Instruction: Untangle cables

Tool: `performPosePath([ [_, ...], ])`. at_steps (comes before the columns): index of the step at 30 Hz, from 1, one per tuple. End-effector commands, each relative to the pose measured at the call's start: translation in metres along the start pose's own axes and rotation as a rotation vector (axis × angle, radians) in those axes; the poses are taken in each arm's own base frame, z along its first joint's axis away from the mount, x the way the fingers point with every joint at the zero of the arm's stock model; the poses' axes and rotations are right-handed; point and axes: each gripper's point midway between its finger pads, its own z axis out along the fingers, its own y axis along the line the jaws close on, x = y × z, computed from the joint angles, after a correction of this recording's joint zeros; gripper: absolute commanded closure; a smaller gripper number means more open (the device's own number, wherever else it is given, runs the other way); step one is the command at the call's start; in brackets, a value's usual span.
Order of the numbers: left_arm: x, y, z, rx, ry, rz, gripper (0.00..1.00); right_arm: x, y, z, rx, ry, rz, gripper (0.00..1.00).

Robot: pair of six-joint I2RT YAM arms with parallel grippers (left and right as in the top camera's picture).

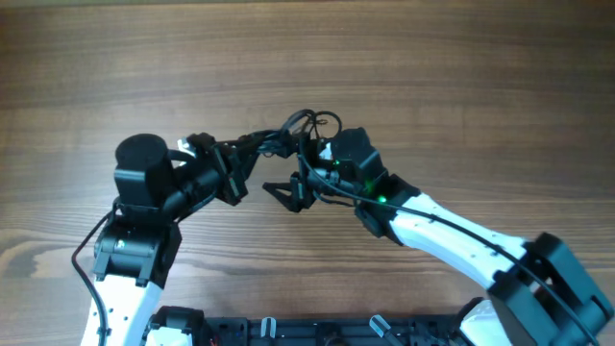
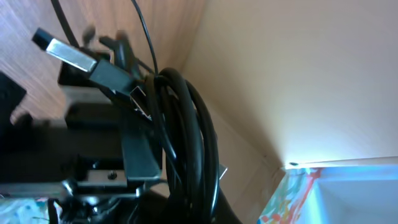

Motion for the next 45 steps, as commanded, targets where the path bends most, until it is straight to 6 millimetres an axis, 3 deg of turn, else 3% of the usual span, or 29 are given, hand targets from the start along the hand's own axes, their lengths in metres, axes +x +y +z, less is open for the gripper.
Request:
performPosePath([
  [1, 0.015, -0.003, 0.001, 0.016, 0.014, 0.033, 0.96, -0.008, -0.006, 0.011, -0.004, -0.009, 0.018, 0.31],
  [5, 0.010, -0.004, 0.003, 0.031, -0.032, 0.062, 0.96, -0.003, -0.014, 0.011, 0.033, 0.025, -0.014, 0.91],
  [6, 0.006, -0.007, 0.003, 0.042, -0.055, 0.082, 0.96, -0.004, -0.019, 0.011, 0.054, 0.025, -0.071, 0.96],
  [9, -0.009, -0.015, -0.003, 0.068, -0.115, 0.194, 0.96, -0.008, -0.044, 0.008, 0.151, 0.049, -0.354, 0.96],
  [12, -0.028, -0.026, -0.012, 0.089, -0.183, 0.347, 0.96, -0.020, -0.080, -0.001, 0.300, 0.065, -0.581, 0.96],
  [14, -0.033, -0.029, -0.017, 0.089, -0.188, 0.421, 0.96, -0.028, -0.096, -0.008, 0.374, 0.065, -0.644, 0.92],
  [17, -0.028, -0.028, -0.018, 0.072, -0.148, 0.603, 0.96, -0.042, -0.107, -0.018, 0.439, 0.048, -0.692, 0.41],
  [18, -0.025, -0.026, -0.018, 0.063, -0.133, 0.699, 0.96, -0.046, -0.108, -0.022, 0.450, 0.043, -0.694, 0.35],
  [22, -0.029, -0.008, -0.017, -0.025, -0.116, 1.000, 0.96, -0.055, -0.095, -0.033, 0.431, 0.036, -0.778, 0.31],
  [29, -0.042, 0.029, -0.015, -0.193, -0.039, 1.320, 0.96, -0.022, -0.033, -0.075, 0.274, 0.028, -1.155, 0.31],
  [33, -0.015, 0.044, -0.011, -0.120, 0.188, 1.559, 0.96, 0.008, -0.002, -0.102, 0.170, -0.008, -1.303, 0.31],
  [34, -0.004, 0.047, -0.012, -0.070, 0.262, 1.621, 0.96, 0.016, 0.005, -0.108, 0.141, -0.018, -1.343, 0.28],
  [36, 0.012, 0.051, -0.014, 0.011, 0.368, 1.704, 0.96, 0.029, 0.017, -0.120, 0.091, -0.038, -1.407, 0.11],
  [39, 0.023, 0.054, -0.016, 0.082, 0.451, 1.734, 0.96, 0.040, 0.022, -0.130, 0.064, -0.045, -1.527, 0.11],
  [45, 0.054, 0.058, -0.029, 0.271, 0.644, 1.717, 0.96, 0.029, 0.005, -0.125, 0.142, -0.003, -1.631, 0.23],
])
